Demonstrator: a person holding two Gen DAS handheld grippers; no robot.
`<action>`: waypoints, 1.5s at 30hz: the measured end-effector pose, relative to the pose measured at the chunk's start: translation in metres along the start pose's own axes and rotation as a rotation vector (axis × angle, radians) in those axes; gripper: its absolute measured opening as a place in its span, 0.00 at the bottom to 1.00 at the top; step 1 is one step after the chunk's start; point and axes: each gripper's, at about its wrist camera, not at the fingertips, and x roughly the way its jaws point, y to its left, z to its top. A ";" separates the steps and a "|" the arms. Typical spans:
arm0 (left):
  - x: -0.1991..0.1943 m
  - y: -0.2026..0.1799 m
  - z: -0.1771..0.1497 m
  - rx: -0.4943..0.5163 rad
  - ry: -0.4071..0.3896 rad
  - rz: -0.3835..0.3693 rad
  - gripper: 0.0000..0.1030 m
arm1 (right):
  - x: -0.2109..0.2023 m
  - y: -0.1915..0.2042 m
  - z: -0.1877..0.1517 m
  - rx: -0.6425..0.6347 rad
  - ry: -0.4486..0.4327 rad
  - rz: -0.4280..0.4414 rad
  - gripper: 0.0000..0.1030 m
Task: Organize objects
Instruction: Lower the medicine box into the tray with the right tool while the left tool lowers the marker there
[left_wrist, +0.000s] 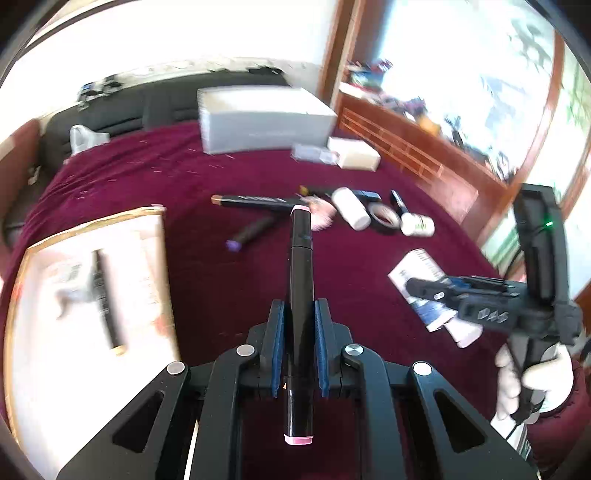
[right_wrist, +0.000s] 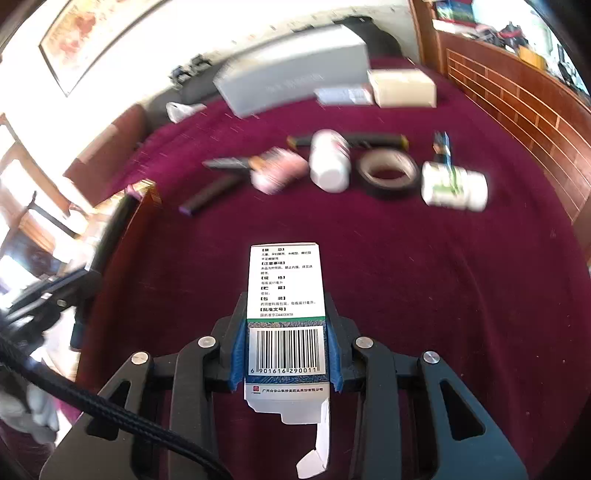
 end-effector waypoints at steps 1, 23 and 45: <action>-0.013 0.007 -0.001 -0.009 -0.018 0.010 0.12 | -0.008 0.008 0.005 -0.006 -0.011 0.030 0.31; -0.048 0.206 0.017 -0.068 0.021 0.483 0.12 | 0.098 0.272 0.086 -0.033 0.282 0.553 0.32; 0.027 0.256 -0.003 -0.200 0.144 0.435 0.12 | 0.180 0.265 0.025 -0.115 0.354 0.360 0.32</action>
